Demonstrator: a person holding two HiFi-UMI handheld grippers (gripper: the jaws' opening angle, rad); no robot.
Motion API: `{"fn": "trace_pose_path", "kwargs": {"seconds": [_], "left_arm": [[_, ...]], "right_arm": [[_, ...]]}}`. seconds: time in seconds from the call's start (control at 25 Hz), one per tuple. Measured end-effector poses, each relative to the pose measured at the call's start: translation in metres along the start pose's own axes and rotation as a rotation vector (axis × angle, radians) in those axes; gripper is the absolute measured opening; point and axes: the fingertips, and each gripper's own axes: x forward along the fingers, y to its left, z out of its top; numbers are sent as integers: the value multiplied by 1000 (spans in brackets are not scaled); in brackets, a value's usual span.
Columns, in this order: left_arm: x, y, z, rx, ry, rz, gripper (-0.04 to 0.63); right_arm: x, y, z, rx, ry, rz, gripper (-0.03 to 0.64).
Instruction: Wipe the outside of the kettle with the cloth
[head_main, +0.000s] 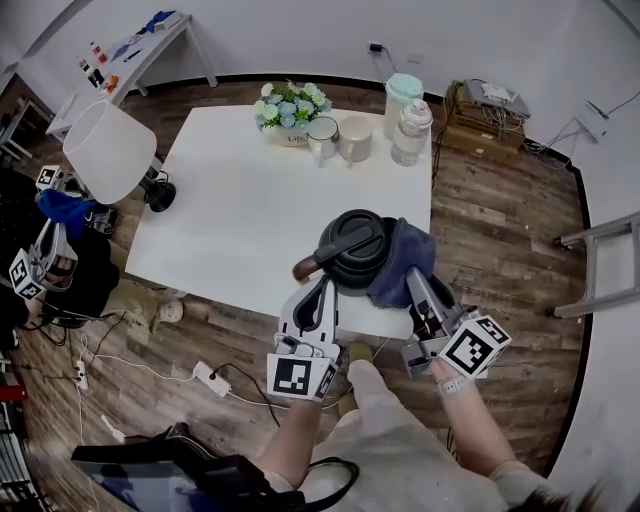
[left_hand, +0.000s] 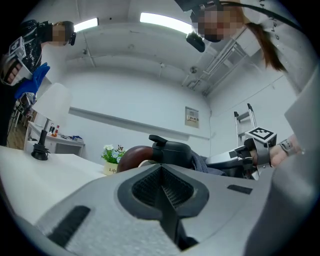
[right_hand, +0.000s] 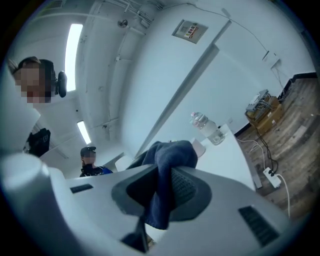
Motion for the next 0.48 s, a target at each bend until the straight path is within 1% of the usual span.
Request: {"fn": "trace_pose_path", "kwargs": {"seconds": [0.16,0.48], "left_arm": [[1,-3,-2,7,13,-9,8],[2,-2,-2,12,-20,0,8]], "right_arm": [[1,-16,-23,17,26,-28,55],[5,-60,-62,56,81,-96,55]]}}
